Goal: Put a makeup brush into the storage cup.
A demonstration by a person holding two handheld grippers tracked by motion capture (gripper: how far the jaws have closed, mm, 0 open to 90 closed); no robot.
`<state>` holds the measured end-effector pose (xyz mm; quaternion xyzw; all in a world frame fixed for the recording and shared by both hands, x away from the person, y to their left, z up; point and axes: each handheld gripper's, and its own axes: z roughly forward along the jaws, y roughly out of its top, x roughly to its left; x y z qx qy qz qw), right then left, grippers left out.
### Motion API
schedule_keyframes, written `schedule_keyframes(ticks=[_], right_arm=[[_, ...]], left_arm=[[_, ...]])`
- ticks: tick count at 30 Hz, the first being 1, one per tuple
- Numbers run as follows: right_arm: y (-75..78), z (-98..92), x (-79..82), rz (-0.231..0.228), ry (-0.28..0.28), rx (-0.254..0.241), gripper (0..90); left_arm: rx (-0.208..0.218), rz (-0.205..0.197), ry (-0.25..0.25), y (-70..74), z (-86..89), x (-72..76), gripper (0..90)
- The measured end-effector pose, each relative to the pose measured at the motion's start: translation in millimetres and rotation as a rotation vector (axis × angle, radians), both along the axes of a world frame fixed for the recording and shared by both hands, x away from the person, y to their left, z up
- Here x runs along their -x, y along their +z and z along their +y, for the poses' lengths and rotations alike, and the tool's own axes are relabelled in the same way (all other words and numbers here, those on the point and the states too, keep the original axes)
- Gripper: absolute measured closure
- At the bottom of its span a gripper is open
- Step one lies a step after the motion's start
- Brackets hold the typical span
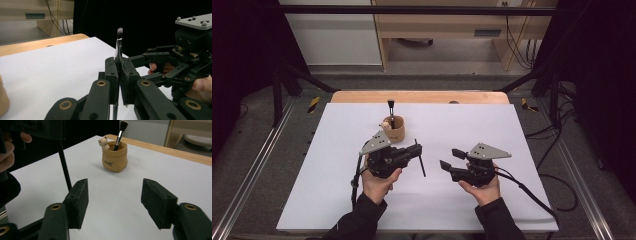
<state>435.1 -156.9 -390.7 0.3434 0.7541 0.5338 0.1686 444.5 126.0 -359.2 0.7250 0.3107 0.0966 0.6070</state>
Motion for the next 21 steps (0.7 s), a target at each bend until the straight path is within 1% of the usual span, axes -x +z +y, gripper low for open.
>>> schedule_keyframes(ticks=[3, 7, 12, 17, 21], right_arm=[[-0.5, -1.8, -0.7, 0.003, -0.011, 0.011, 32.6], [-2.3, -4.0, -1.4, 0.004, -0.041, 0.027, 26.3], [-1.7, -5.7, -1.0, -0.006, -0.055, 0.044, 20.7], [-2.2, -6.9, -0.1, -0.007, -0.073, 0.072, 15.8], [-3.5, -10.2, -0.1, 0.001, -0.091, 0.069, 13.3]], left_arm=[[-0.006, -0.007, 0.008, 2.9, 4.1, -0.3, 85.1], [-0.031, -0.025, 0.017, 7.8, 10.0, -1.7, 85.0], [-0.063, -0.048, 0.03, 14.1, 15.5, -4.1, 85.0], [-0.082, -0.054, 0.047, 19.5, 21.6, -7.7, 85.0], [-0.093, -0.054, 0.054, 21.7, 26.1, -10.9, 85.0]])
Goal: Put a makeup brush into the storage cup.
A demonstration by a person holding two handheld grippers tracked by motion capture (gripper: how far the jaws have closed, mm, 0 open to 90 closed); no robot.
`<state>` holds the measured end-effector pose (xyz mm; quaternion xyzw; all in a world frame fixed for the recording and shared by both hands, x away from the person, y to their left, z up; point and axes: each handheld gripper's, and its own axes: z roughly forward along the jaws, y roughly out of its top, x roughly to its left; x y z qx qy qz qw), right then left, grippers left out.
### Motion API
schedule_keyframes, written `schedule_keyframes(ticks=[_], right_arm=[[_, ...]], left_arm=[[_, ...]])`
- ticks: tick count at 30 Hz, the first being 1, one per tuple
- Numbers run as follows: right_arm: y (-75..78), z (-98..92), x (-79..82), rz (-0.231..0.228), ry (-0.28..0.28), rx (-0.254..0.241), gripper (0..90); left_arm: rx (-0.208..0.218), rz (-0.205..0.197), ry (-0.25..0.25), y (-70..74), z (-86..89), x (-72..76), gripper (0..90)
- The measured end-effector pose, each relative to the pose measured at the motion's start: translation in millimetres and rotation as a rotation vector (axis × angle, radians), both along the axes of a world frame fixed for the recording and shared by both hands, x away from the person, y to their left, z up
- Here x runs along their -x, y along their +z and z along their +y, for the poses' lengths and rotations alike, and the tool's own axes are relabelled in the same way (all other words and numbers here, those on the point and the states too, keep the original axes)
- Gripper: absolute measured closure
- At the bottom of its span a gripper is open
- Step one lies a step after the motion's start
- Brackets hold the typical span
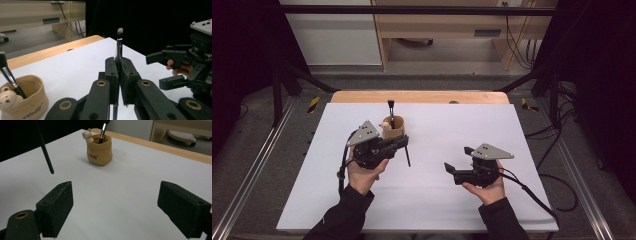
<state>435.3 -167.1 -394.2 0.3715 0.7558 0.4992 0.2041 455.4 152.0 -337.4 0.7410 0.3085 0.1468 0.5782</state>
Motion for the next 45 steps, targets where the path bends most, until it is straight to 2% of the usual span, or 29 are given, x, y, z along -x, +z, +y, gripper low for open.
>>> schedule_keyframes(ticks=[8, 11, 21, 37, 45], right_arm=[[-2.4, -9.1, 0.8, 0.012, -0.031, 0.005, 10.5], [-2.2, -10.5, 2.0, 0.004, -0.038, 0.028, 9.8], [-4.1, -21.4, 4.7, 0.007, -0.055, 0.009, 10.3], [-3.9, -25.6, 8.2, 0.011, -0.075, 0.042, 7.8], [-4.0, -27.5, 9.7, 0.012, -0.075, 0.038, 8.0]], left_arm=[[-0.036, 0.001, 0.012, 3.1, 5.3, -6.3, 84.9], [-0.047, -0.003, 0.019, 5.2, 6.9, -8.9, 85.0], [-0.08, -0.007, 0.04, 11.3, 9.6, -19.5, 85.0], [-0.099, -0.022, 0.069, 19.8, 15.6, -34.4, 84.9], [-0.109, -0.029, 0.082, 27.9, 14.4, -42.7, 85.0]])
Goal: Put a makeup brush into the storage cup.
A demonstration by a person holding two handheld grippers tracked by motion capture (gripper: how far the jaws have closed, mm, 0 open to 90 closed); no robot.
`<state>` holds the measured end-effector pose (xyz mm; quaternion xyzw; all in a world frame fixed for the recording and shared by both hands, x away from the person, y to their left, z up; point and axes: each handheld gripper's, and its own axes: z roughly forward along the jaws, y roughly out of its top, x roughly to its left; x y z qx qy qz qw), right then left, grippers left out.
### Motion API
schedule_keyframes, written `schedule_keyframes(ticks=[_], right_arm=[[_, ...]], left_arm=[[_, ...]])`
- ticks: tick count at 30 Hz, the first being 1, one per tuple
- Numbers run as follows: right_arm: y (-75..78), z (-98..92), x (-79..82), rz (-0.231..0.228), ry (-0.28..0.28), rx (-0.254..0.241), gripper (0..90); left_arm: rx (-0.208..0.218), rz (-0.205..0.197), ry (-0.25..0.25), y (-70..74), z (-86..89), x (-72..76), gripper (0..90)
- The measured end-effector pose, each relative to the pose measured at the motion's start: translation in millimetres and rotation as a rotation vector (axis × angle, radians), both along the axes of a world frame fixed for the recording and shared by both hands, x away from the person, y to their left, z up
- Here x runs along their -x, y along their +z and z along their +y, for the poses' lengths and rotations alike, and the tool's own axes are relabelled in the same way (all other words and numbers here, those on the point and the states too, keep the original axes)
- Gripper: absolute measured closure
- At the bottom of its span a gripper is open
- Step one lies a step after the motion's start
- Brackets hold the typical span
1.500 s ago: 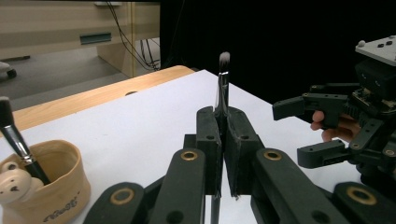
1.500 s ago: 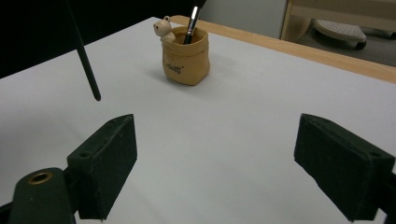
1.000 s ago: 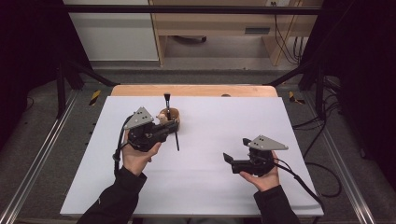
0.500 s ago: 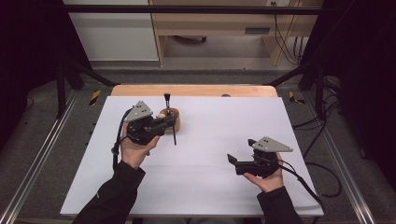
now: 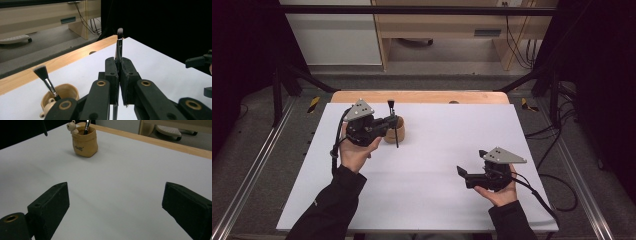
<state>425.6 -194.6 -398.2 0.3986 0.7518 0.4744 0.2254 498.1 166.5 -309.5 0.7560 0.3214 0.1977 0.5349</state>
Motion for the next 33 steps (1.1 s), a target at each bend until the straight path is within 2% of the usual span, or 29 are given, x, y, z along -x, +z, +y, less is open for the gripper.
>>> schedule_keyframes(ticks=[5, 21, 33], right_arm=[[-2.7, -6.7, 0.3, 0.016, -0.01, -0.017, 7.8], [-5.7, -10.2, 1.6, 0.018, -0.018, 0.014, 6.1], [-9.5, -17.0, 1.6, 0.024, -0.03, -0.004, 6.4]], left_arm=[[-0.005, -0.001, 0.004, 1.1, -0.5, -4.7, 84.9], [-0.021, 0.007, 0.038, 2.1, -2.8, -24.6, 85.0], [-0.022, 0.011, 0.067, -0.2, -2.7, -39.0, 85.0]])
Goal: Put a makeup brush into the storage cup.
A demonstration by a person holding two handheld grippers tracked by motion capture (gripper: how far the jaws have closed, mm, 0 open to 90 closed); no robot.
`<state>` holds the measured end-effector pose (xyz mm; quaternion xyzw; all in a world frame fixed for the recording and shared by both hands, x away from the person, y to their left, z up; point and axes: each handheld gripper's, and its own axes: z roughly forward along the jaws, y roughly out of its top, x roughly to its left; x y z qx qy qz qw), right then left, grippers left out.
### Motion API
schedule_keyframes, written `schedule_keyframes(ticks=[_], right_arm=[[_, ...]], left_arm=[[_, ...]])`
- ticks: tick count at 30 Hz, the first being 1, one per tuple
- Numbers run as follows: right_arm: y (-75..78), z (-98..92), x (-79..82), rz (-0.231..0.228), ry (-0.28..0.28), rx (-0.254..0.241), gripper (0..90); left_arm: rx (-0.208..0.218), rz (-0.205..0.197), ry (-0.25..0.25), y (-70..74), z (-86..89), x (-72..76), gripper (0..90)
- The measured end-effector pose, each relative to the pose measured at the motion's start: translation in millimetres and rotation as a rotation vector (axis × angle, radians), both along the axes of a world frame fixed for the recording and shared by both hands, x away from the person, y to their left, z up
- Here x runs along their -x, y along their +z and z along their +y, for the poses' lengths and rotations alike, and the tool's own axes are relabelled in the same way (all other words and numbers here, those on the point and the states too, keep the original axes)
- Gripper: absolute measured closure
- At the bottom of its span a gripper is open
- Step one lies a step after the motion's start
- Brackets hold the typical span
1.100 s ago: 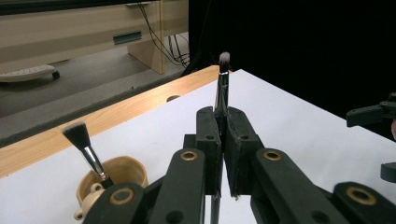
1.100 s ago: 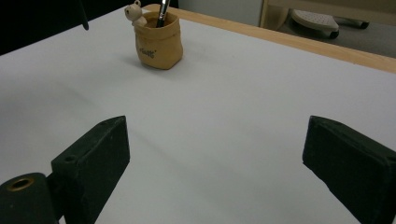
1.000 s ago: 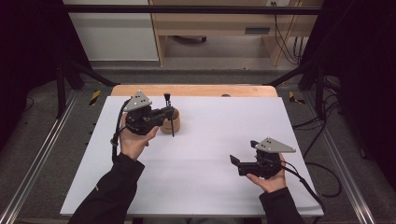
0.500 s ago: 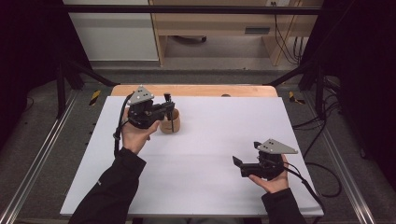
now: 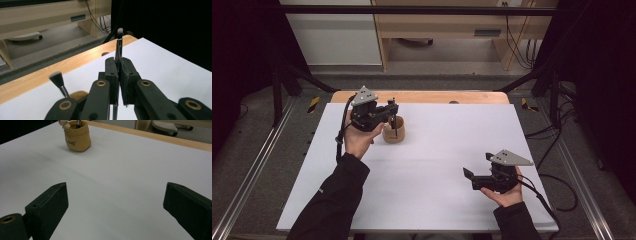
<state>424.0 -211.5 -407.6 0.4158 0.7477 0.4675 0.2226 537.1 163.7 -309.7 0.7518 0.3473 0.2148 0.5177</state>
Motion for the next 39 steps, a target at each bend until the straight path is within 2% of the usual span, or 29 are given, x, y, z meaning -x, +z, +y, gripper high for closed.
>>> schedule_keyframes(ticks=[20, 29, 39], right_arm=[[-6.6, -5.8, 0.2, 0.005, -0.01, 0.006, 6.0], [-7.0, -8.5, -0.2, -0.004, -0.021, -0.005, 5.9], [-6.9, -9.1, -0.9, -0.01, -0.034, -0.011, 5.7]], left_arm=[[0.026, 0.003, 0.071, -6.2, 10.9, -22.4, 85.1], [0.03, -0.007, 0.085, -3.2, 9.8, -30.3, 85.1], [0.035, 0.004, 0.095, -9.1, 7.4, -41.6, 85.1]])
